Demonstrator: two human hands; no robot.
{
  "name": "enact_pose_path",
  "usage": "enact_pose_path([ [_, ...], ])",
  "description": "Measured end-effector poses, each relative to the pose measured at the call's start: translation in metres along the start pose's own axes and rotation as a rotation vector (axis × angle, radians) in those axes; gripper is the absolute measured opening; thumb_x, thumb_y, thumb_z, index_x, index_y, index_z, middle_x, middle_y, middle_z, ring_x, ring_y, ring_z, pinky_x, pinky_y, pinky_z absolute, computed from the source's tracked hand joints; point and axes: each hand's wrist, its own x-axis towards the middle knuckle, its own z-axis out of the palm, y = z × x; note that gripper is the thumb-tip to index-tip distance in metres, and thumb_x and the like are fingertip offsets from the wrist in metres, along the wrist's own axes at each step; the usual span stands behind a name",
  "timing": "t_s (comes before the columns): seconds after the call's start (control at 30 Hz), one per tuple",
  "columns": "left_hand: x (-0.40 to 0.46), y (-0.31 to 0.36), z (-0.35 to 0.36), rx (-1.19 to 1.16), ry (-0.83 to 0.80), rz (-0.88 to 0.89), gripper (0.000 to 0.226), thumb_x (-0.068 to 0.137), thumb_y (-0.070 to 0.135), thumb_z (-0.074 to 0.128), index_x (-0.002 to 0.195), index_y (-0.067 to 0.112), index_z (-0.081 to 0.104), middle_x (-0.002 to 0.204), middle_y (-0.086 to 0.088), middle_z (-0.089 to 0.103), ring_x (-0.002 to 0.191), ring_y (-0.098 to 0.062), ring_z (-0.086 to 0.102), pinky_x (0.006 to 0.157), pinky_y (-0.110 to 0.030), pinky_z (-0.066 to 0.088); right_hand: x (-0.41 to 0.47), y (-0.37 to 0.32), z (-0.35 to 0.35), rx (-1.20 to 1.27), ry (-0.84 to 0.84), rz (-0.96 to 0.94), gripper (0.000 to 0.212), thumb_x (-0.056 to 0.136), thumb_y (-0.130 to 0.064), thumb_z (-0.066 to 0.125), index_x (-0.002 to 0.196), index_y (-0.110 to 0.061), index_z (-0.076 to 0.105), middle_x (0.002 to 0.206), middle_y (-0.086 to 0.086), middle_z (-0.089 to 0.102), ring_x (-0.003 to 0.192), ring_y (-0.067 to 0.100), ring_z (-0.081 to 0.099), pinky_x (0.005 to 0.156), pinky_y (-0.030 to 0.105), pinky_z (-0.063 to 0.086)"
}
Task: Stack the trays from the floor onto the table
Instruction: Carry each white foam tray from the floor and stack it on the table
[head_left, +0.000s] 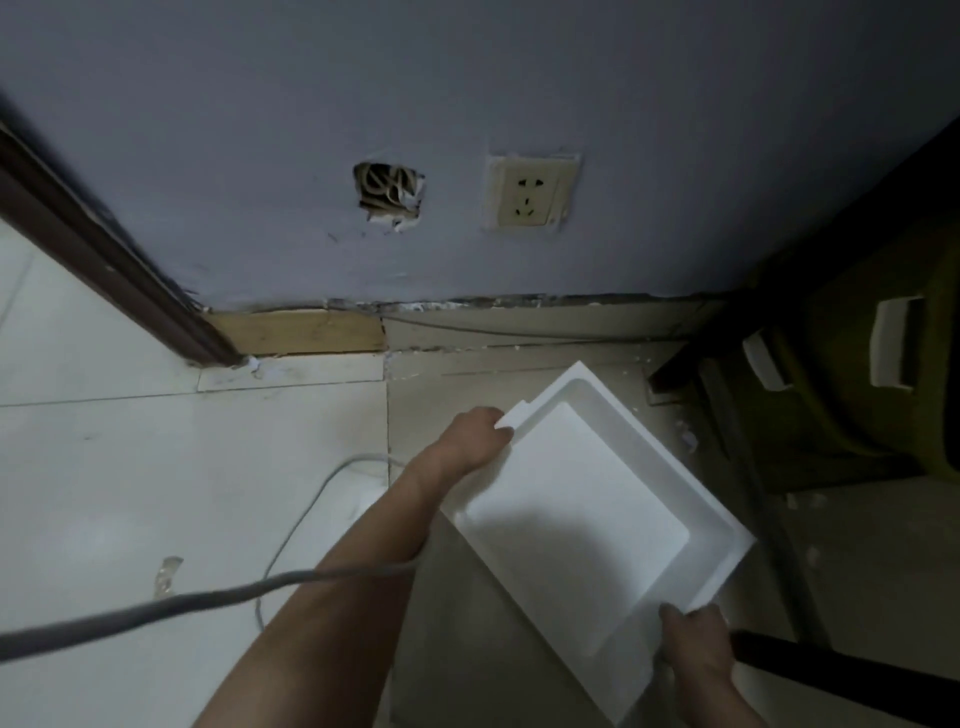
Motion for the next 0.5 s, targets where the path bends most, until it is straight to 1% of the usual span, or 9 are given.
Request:
enact_pose_path([
  [0.07,-0.019,0.007,-0.032,-0.086,0.077,0.014,0.037,0.100,0.024,0.046,0.130,0.010,0.063,0.126,-0.014,0.065,0.110,-0.032,0.062,0.088,-0.032,0.047,-0.022,-0.021,0.001,0.085,0.023,-0.084,0.027,0.090,-0.008,0.055,0.116,0.001,0.053,0.104,0.025,0.060,0.085,0.030,0.051,0.074,0.032,0.038],
  [0.1,-0.037,0.007,-0.058,-0.112,0.116,0.002,0.037,0.100,0.024,0.046,0.130,0.011,0.063,0.124,-0.013,0.066,0.108,-0.031,0.063,0.086,-0.032,0.047,-0.040,-0.037,0.005,0.137,0.014,-0.115,0.024,0.092,-0.009,0.054,0.114,-0.003,0.052,0.101,0.020,0.058,0.086,0.029,0.050,0.074,0.033,0.038],
  [0.17,-0.052,0.012,-0.082,-0.152,0.166,0.026,0.035,0.099,0.024,0.046,0.126,0.013,0.066,0.120,-0.009,0.068,0.103,-0.027,0.064,0.083,-0.030,0.048,-0.059,-0.056,0.006,0.224,0.009,-0.160,0.019,0.092,-0.011,0.053,0.110,-0.011,0.051,0.098,0.014,0.057,0.087,0.030,0.054,0.074,0.036,0.043],
  [0.23,-0.095,0.010,-0.128,-0.183,0.226,-0.004,0.033,0.098,0.025,0.047,0.120,0.014,0.069,0.117,-0.007,0.070,0.101,-0.025,0.065,0.085,-0.033,0.051,-0.098,-0.082,0.008,0.257,-0.042,-0.171,0.017,0.091,-0.012,0.053,0.107,-0.015,0.051,0.099,0.013,0.059,0.088,0.033,0.058,0.075,0.041,0.051],
  [0.3,-0.130,0.015,-0.157,-0.212,0.287,-0.007,0.032,0.099,0.026,0.048,0.119,0.014,0.069,0.115,-0.007,0.071,0.103,-0.026,0.066,0.092,-0.038,0.053,-0.129,-0.094,0.004,0.256,-0.062,-0.172,0.020,0.089,-0.017,0.054,0.109,-0.015,0.052,0.103,0.014,0.062,0.092,0.038,0.061,0.080,0.050,0.054],
  [0.33,-0.154,0.017,-0.178,-0.219,0.316,-0.011,0.032,0.099,0.026,0.048,0.120,0.014,0.069,0.115,-0.006,0.071,0.104,-0.025,0.066,0.093,-0.038,0.052,-0.154,-0.106,-0.002,0.252,-0.079,-0.178,0.023,0.089,-0.018,0.054,0.111,-0.013,0.052,0.105,0.015,0.062,0.094,0.039,0.062,0.083,0.052,0.054],
  [0.43,-0.222,0.027,-0.225,-0.206,0.355,-0.023,0.032,0.099,0.026,0.049,0.123,0.014,0.067,0.117,-0.006,0.070,0.106,-0.024,0.065,0.096,-0.036,0.051,-0.221,-0.130,-0.024,0.226,-0.099,-0.194,0.025,0.088,-0.018,0.053,0.112,-0.009,0.053,0.104,0.018,0.063,0.092,0.039,0.061,0.082,0.048,0.053],
  [0.5,-0.273,0.038,-0.261,-0.220,0.370,-0.041,0.031,0.098,0.029,0.052,0.121,0.016,0.068,0.115,-0.004,0.071,0.106,-0.023,0.066,0.096,-0.038,0.052,-0.270,-0.143,-0.048,0.191,-0.127,-0.213,0.031,0.088,-0.020,0.055,0.115,-0.007,0.052,0.109,0.020,0.064,0.096,0.040,0.061,0.086,0.049,0.052],
])
